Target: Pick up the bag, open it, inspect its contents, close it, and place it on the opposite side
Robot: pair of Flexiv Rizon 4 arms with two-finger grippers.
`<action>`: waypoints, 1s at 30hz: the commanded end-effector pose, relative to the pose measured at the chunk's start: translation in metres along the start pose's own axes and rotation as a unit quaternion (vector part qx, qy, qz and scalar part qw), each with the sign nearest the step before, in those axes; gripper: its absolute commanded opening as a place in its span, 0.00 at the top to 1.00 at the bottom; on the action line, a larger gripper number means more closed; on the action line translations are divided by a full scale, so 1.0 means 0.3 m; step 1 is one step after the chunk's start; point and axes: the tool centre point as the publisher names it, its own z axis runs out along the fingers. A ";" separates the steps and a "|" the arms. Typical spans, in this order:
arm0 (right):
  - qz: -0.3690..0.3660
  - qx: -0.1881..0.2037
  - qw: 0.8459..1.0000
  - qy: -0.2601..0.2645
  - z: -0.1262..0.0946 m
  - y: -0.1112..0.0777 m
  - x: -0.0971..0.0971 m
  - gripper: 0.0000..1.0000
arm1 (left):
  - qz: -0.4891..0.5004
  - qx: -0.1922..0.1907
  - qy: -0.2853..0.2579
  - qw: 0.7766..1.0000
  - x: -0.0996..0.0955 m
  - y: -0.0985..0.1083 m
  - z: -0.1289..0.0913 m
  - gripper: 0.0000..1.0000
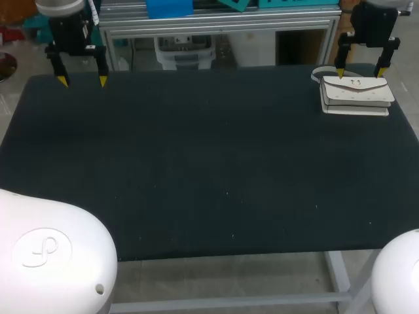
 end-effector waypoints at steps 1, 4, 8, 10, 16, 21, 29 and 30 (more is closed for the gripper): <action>0.000 0.001 1.000 -0.001 -0.002 0.000 0.001 0.00 | 0.000 0.000 -0.001 1.000 0.001 0.000 -0.002 0.00; 0.000 0.001 1.000 -0.001 -0.002 0.000 0.001 0.00 | 0.000 0.000 -0.001 1.000 0.001 0.000 -0.002 0.00; 0.000 0.001 1.000 -0.001 -0.002 0.000 0.001 0.00 | 0.000 0.000 -0.001 1.000 0.001 0.000 -0.002 0.00; 0.000 0.001 1.000 -0.001 -0.002 0.000 0.001 0.00 | 0.000 0.000 -0.001 1.000 0.001 0.000 -0.002 0.00; 0.000 0.001 1.000 -0.001 -0.001 0.002 0.000 0.00 | 0.016 0.008 0.002 1.000 0.007 0.003 -0.004 0.00; 0.002 0.004 1.000 0.027 0.008 0.006 -0.025 0.00 | 0.095 0.050 0.040 0.993 0.035 0.041 -0.015 0.00; 0.027 0.011 0.997 0.078 0.044 0.014 -0.147 0.00 | 0.310 0.157 0.069 0.935 0.117 0.154 -0.017 0.00; 0.028 0.014 0.995 0.090 0.049 0.015 -0.164 0.00 | 0.332 0.166 0.070 0.926 0.127 0.166 -0.013 0.00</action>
